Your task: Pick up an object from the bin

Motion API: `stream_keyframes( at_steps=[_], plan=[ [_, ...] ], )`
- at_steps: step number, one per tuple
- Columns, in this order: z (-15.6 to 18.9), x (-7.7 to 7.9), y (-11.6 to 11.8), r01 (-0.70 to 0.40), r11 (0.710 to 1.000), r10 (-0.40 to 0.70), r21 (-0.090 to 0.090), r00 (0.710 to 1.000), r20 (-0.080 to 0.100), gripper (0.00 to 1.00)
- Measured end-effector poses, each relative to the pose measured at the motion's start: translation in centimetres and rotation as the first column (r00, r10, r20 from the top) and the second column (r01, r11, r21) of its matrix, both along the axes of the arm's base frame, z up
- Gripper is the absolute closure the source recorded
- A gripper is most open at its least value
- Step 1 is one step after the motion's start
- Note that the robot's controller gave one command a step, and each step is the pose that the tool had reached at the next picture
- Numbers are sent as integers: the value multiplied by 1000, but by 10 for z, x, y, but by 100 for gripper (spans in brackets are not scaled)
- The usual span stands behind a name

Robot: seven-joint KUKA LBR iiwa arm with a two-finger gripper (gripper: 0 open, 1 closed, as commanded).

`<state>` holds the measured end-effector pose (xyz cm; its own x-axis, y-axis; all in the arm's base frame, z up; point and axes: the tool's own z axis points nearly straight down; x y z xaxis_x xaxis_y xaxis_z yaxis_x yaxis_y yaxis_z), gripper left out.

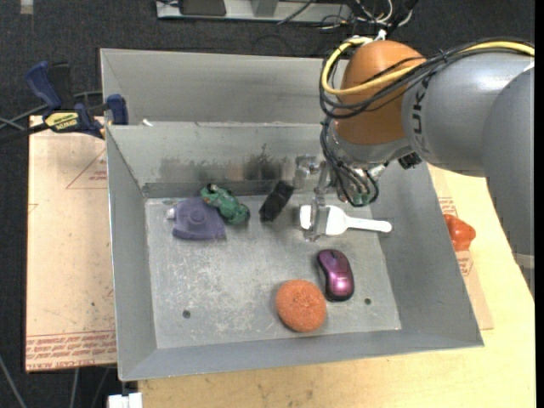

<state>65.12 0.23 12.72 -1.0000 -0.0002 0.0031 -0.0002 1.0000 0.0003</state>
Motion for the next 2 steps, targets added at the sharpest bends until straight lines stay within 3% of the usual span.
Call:
stream_keyframes(
  at_steps=[1,2],
  plan=[
    [5,1,0,0,1000,0,0,1000,5,0],
    [-46,-5,-57,-78,997,78,0,997,6,0]
  ],
)
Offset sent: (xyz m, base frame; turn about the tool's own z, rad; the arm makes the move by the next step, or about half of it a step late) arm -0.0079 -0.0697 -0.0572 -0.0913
